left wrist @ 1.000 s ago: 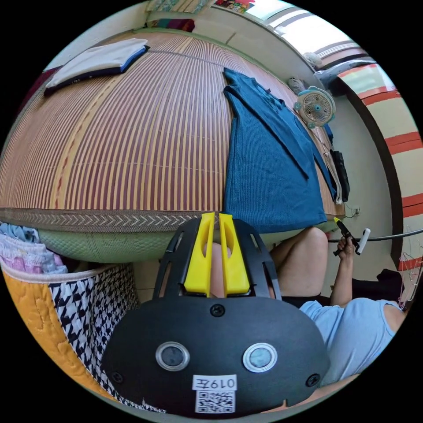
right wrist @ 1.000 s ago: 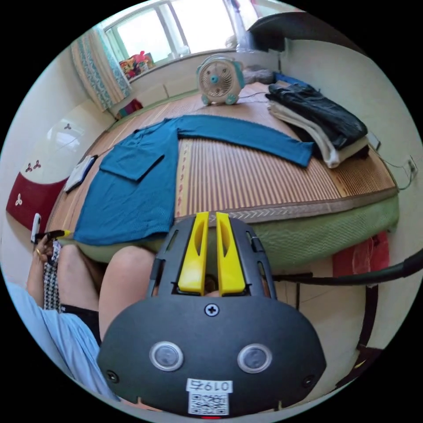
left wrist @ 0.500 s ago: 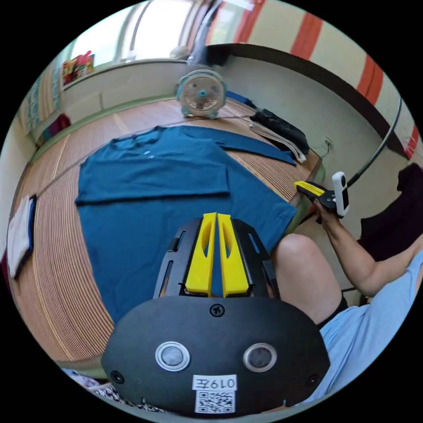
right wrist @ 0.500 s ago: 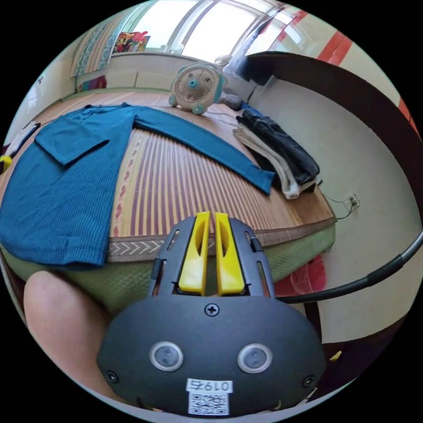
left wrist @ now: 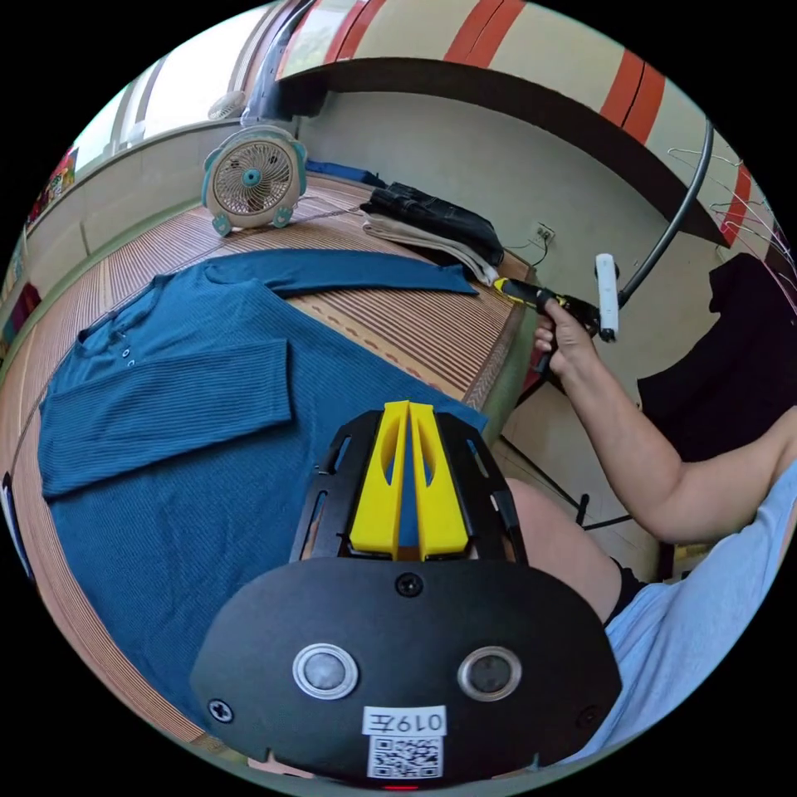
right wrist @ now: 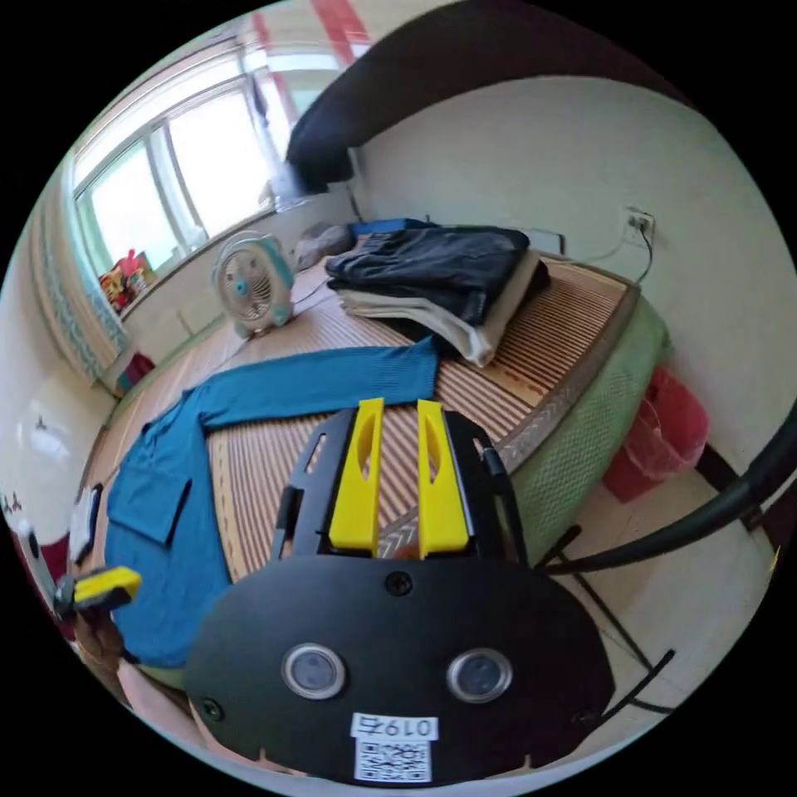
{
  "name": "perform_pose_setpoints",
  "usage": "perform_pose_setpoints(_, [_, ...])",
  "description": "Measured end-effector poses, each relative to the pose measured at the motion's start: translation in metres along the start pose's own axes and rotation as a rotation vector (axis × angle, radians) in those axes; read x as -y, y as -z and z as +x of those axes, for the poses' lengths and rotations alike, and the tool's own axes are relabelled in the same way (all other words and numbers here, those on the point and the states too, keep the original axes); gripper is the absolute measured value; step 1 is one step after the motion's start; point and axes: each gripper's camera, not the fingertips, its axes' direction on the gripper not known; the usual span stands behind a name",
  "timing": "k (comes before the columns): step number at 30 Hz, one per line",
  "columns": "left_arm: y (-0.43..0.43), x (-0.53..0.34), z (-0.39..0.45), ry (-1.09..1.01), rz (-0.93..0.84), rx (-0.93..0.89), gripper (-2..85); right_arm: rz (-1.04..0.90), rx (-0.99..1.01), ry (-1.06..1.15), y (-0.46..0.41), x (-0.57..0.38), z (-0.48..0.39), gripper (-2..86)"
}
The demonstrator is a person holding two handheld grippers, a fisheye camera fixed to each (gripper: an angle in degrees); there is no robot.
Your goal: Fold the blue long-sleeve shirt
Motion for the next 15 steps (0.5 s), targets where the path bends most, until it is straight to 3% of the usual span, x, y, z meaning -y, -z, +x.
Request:
perform_pose_setpoints(7, [-0.046,0.003,0.001,0.012,-0.049,0.013,0.8,-0.082,0.068,-0.349,-0.052,0.003,0.048,6.3])
perform_pose_setpoints(10, [-0.063,0.01,0.0,0.014,-0.043,0.019,0.8,-0.083,0.03,-0.4,-0.057,0.004,0.058,4.8])
perform_pose_setpoints(15, [-0.091,0.028,0.007,0.007,-0.014,0.005,0.9,-0.122,0.164,-0.496,-0.063,0.012,0.093,6.1])
